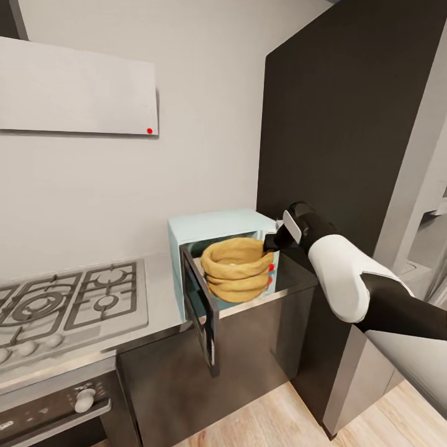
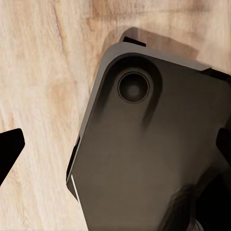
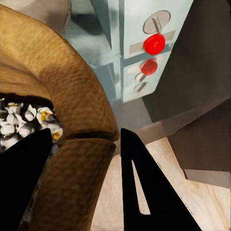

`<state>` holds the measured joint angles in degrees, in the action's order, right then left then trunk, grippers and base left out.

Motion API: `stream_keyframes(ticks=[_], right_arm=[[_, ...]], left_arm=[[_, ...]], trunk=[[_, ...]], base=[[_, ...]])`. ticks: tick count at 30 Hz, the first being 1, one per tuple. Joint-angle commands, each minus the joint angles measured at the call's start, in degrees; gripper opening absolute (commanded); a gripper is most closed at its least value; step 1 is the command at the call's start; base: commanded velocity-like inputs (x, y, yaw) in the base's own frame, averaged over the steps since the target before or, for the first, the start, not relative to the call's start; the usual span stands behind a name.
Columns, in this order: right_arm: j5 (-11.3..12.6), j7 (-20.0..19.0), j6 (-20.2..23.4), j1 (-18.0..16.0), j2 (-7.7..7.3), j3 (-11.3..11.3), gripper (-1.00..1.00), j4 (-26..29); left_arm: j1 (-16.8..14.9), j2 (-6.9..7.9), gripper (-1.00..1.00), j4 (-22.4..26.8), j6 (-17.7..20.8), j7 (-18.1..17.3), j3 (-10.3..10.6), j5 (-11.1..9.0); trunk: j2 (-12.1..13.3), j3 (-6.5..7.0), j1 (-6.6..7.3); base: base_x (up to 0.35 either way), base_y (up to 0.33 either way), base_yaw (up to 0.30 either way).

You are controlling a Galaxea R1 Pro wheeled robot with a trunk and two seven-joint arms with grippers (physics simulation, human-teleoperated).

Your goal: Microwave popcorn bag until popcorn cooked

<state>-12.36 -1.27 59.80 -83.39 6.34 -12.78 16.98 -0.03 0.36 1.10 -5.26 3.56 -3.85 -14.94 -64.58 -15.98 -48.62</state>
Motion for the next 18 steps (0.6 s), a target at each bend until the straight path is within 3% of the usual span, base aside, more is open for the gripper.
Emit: stream_keyframes(ticks=[1, 14, 18], right_arm=[[-0.48, -0.18, 0.2, 0.04, 0.03, -0.49, -1.0, -1.39], [-0.35, -1.58, 0.2, 0.15, -0.28, -0.5, -1.0, -4.22], [3.91, -1.58, 0.2, 0.16, -0.34, -0.43, -1.0, -3.7]], left_arm=[[-0.03, -0.01, 1.0, 0.04, -0.11, 0.04, -0.37, -0.01], [-0.01, -0.01, 1.0, 0.04, -0.11, 0.04, -0.32, -0.01], [-0.02, -0.01, 1.0, 0.03, -0.11, 0.04, -0.33, -0.01]], trunk=[[-0.05, -0.06, 0.0], [-0.05, -0.06, 0.0], [-0.05, -0.06, 0.0]], base=[[0.0, 0.0, 0.0], [0.0, 0.0, 0.0], [0.0, 0.0, 0.0]])
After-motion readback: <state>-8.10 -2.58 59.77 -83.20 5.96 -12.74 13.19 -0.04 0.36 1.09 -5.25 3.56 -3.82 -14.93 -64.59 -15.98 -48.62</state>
